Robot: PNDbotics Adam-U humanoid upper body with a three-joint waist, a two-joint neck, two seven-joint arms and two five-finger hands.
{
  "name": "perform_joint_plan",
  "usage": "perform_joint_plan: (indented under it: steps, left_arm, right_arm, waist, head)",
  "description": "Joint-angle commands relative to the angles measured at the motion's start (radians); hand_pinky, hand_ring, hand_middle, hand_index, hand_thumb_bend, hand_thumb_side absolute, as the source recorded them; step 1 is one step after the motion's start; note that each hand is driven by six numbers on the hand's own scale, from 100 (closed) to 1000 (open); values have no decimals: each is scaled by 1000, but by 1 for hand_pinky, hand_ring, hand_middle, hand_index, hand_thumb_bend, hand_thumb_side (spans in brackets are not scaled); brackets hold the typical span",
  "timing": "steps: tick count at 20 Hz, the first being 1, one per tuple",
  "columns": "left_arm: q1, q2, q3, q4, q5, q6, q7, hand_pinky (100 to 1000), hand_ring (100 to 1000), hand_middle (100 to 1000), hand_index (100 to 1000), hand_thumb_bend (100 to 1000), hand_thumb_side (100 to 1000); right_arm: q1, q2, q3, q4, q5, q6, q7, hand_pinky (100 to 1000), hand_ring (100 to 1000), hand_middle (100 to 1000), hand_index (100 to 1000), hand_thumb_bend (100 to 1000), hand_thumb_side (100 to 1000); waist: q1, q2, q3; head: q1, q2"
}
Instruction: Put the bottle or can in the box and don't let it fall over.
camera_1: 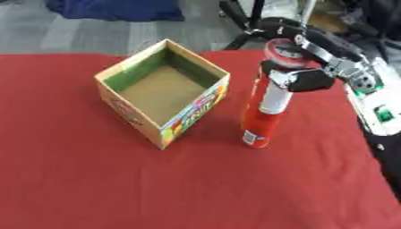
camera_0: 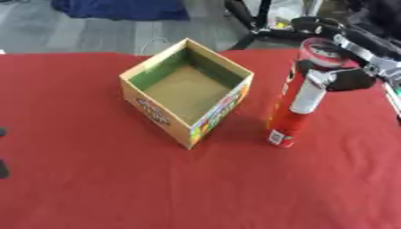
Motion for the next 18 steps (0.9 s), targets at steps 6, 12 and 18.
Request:
perform_joint_plan:
  steps: [6, 12, 18]
  left_arm:
    - [-9, 11, 2, -21, -6, 0, -6, 507, 834, 855, 863, 100, 654]
    - [-8, 11, 3, -21, -6, 2, -7, 508, 835, 853, 862, 100, 654]
    - [-8, 10, 5, -21, -6, 5, -7, 511, 836, 849, 855, 100, 655]
  right_arm:
    - [-4, -13, 0, 2, -31, -34, 43, 780, 852, 911, 968, 100, 664]
    - [4, -7, 2, -10, -16, -59, 50, 653, 802, 879, 938, 100, 696]
    - [8, 0, 5, -12, -18, -70, 68, 594, 792, 883, 933, 100, 651]
  waist:
    - [2, -6, -1]
    - [1, -6, -1]
    - [0, -5, 0]
  head:
    - [-3, -3]
    - [-1, 2]
    - [-1, 4]
